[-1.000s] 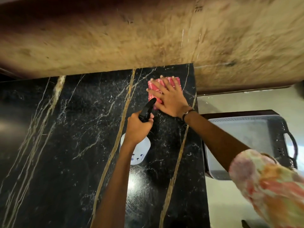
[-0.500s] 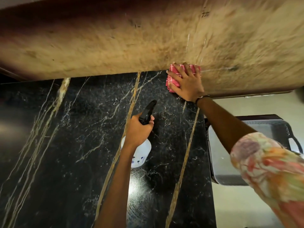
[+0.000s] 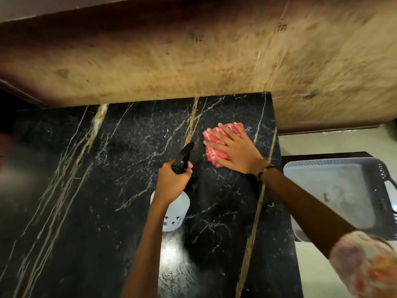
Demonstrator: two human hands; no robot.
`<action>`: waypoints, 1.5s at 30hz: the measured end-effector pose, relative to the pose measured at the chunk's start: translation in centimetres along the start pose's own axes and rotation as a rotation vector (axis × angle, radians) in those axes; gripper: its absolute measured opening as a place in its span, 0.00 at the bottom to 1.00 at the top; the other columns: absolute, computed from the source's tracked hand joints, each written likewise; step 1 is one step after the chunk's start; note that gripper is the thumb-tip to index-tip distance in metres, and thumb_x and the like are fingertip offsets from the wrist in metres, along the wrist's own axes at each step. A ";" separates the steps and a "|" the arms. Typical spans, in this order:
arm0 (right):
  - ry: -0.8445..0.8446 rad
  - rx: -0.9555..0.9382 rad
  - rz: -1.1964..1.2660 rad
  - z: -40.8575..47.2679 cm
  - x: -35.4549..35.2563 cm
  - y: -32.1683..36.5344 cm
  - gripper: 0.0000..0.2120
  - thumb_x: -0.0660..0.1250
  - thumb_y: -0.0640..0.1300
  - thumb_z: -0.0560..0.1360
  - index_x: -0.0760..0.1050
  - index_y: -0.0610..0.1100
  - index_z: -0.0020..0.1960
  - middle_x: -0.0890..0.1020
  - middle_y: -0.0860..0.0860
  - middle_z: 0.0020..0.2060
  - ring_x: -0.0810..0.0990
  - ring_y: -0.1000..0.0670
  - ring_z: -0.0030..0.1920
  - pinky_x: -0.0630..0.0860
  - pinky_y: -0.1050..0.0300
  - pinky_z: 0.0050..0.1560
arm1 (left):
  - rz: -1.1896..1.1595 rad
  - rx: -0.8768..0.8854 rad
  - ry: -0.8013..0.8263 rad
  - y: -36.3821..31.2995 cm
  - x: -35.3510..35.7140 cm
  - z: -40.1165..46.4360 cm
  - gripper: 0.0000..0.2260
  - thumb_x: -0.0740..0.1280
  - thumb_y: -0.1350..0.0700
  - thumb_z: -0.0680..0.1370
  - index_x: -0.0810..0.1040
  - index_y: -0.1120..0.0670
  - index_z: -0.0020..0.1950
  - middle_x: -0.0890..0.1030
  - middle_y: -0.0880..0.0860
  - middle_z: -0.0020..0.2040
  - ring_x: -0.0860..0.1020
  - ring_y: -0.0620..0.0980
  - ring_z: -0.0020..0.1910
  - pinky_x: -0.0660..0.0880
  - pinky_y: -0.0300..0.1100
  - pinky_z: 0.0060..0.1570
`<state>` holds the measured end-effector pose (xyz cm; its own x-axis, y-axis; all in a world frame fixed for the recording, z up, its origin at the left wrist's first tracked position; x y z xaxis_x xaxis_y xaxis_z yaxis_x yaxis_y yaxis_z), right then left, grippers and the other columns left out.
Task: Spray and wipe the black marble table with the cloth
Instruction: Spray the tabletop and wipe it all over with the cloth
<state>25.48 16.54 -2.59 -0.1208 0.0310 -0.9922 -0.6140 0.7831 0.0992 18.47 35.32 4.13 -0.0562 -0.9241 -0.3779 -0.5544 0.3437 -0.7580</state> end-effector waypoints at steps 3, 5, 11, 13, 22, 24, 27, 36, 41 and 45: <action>-0.030 0.112 -0.001 -2.2 -0.3 -3.7 0.28 0.48 0.65 0.78 0.57 0.58 0.76 0.61 0.50 0.77 0.56 0.42 0.77 0.50 0.33 0.74 | -0.009 -0.007 0.003 0.8 -1.8 0.5 0.05 0.68 0.61 0.74 0.81 0.53 0.41 0.79 0.57 0.34 0.70 0.44 0.23 0.68 0.41 0.29; -0.046 0.215 -0.015 -1.4 -0.9 -6.0 0.28 0.50 0.64 0.77 0.61 0.56 0.74 0.64 0.48 0.76 0.60 0.41 0.75 0.53 0.32 0.73 | -0.013 0.002 0.023 1.1 -3.1 1.0 0.03 0.68 0.60 0.74 0.81 0.57 0.43 0.80 0.61 0.36 0.71 0.47 0.24 0.67 0.43 0.32; -0.099 0.615 0.027 5.5 -2.7 -11.9 0.29 0.48 0.65 0.75 0.66 0.57 0.72 0.67 0.42 0.71 0.65 0.38 0.70 0.58 0.33 0.70 | -0.028 0.058 0.030 1.6 -7.4 3.2 0.08 0.68 0.62 0.74 0.81 0.50 0.39 0.81 0.57 0.37 0.71 0.45 0.25 0.67 0.41 0.30; -0.126 0.696 0.039 6.8 -3.0 -13.3 0.31 0.47 0.66 0.74 0.67 0.54 0.71 0.71 0.41 0.66 0.68 0.38 0.65 0.59 0.35 0.68 | -0.029 0.073 0.035 1.6 -8.5 4.1 0.08 0.68 0.63 0.74 0.81 0.50 0.39 0.82 0.59 0.39 0.71 0.45 0.25 0.67 0.41 0.30; -0.165 0.772 -0.007 8.3 -3.4 -12.9 0.37 0.41 0.66 0.74 0.74 0.40 0.58 0.77 0.39 0.56 0.73 0.38 0.59 0.61 0.39 0.66 | -0.058 0.123 0.009 0.0 -10.7 6.3 0.12 0.66 0.65 0.74 0.80 0.48 0.38 0.82 0.52 0.41 0.74 0.47 0.33 0.69 0.42 0.35; -0.127 0.737 0.009 9.7 -3.1 -11.4 0.38 0.39 0.67 0.73 0.73 0.41 0.58 0.77 0.40 0.57 0.73 0.39 0.60 0.60 0.39 0.67 | -0.079 0.111 0.008 0.2 -11.2 6.5 0.13 0.66 0.65 0.74 0.79 0.48 0.38 0.81 0.52 0.41 0.74 0.48 0.34 0.68 0.42 0.34; -0.139 0.685 0.025 13.0 -3.0 -8.0 0.35 0.41 0.67 0.75 0.74 0.42 0.59 0.77 0.41 0.59 0.73 0.41 0.61 0.59 0.39 0.68 | -0.115 0.106 -0.014 0.7 -12.7 6.5 0.12 0.65 0.66 0.74 0.80 0.48 0.39 0.82 0.52 0.42 0.73 0.49 0.34 0.68 0.43 0.36; -0.133 0.631 0.068 23.9 -2.3 4.4 0.28 0.51 0.61 0.80 0.74 0.40 0.60 0.76 0.40 0.61 0.70 0.38 0.64 0.58 0.38 0.69 | -0.189 0.082 -0.155 3.8 -21.8 6.5 0.16 0.63 0.68 0.73 0.79 0.45 0.40 0.80 0.53 0.38 0.70 0.43 0.24 0.67 0.38 0.27; -0.096 0.626 0.082 30.0 -1.9 11.4 0.30 0.51 0.63 0.79 0.72 0.39 0.64 0.74 0.39 0.64 0.68 0.37 0.67 0.56 0.38 0.69 | -0.212 0.050 -0.232 5.9 -28.4 7.2 0.14 0.65 0.66 0.73 0.81 0.46 0.41 0.79 0.52 0.36 0.72 0.42 0.25 0.67 0.38 0.27; -0.078 0.562 0.120 35.9 -1.5 18.0 0.32 0.51 0.66 0.77 0.73 0.40 0.63 0.74 0.41 0.64 0.67 0.38 0.67 0.55 0.37 0.70 | -0.234 0.002 -0.279 8.3 -33.7 8.4 0.06 0.66 0.64 0.72 0.81 0.54 0.43 0.81 0.54 0.38 0.72 0.45 0.26 0.67 0.41 0.31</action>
<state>42.65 52.89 -2.00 -0.0928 0.1686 -0.9813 -0.0882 0.9803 0.1768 22.73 70.67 6.15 0.3013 -0.8966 -0.3245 -0.5240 0.1286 -0.8419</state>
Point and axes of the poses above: each hand's wrist, its own z-axis towards the middle knuckle, its own x-axis out of the palm, y = z × x, the point moved 7 cm from there along z, towards the middle knuckle
